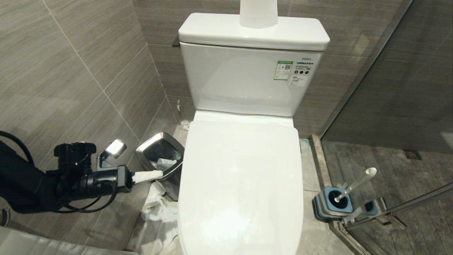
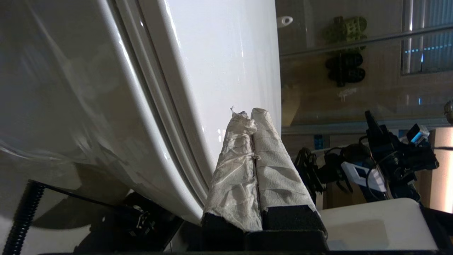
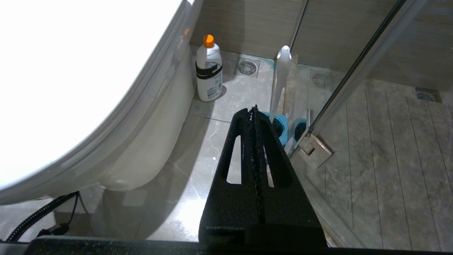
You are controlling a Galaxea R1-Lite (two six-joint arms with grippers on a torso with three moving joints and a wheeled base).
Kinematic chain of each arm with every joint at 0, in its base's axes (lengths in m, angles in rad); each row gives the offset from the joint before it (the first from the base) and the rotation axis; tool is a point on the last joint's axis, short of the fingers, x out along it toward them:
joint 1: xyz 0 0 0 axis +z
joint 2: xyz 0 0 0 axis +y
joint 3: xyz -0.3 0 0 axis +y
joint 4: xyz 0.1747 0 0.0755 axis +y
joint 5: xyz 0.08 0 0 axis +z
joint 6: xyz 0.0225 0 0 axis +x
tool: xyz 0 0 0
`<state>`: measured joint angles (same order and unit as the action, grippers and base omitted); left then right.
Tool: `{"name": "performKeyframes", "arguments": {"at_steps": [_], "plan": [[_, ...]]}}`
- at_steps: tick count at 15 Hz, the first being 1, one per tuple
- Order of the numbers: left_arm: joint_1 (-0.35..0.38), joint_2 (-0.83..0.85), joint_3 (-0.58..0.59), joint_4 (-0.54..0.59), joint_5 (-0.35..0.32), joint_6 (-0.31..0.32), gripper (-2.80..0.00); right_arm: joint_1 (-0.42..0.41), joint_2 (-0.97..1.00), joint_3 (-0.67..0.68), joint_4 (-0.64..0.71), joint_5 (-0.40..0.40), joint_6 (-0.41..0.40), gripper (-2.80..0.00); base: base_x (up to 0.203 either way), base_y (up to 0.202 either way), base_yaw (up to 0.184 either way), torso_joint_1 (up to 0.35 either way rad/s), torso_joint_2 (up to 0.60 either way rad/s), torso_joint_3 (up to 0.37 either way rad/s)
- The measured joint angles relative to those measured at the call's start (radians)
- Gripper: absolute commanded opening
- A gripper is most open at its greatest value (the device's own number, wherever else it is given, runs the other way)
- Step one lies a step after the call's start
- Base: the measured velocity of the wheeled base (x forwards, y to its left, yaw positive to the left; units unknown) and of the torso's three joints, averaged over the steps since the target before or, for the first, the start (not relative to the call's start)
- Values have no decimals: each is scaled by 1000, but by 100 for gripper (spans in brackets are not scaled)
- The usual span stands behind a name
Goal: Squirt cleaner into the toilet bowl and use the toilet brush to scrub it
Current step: Use the left hand to lift the toilet lid slightly
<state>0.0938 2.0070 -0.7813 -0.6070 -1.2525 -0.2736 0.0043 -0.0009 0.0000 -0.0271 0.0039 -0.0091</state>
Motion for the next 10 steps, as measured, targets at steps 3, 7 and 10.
{"name": "performKeyframes", "arguments": {"at_steps": [3,7,10], "plan": [[-30,32,0,-3,5,0,-280,0,0,0,0,0,0,-280,0,0,0,0,0,0],[-23,40,46,-6,5,1,-280,0,0,0,0,0,0,-280,0,0,0,0,0,0],[-20,36,77,-55,6,1,-280,0,0,0,0,0,1,-280,0,0,0,0,0,0]]}}
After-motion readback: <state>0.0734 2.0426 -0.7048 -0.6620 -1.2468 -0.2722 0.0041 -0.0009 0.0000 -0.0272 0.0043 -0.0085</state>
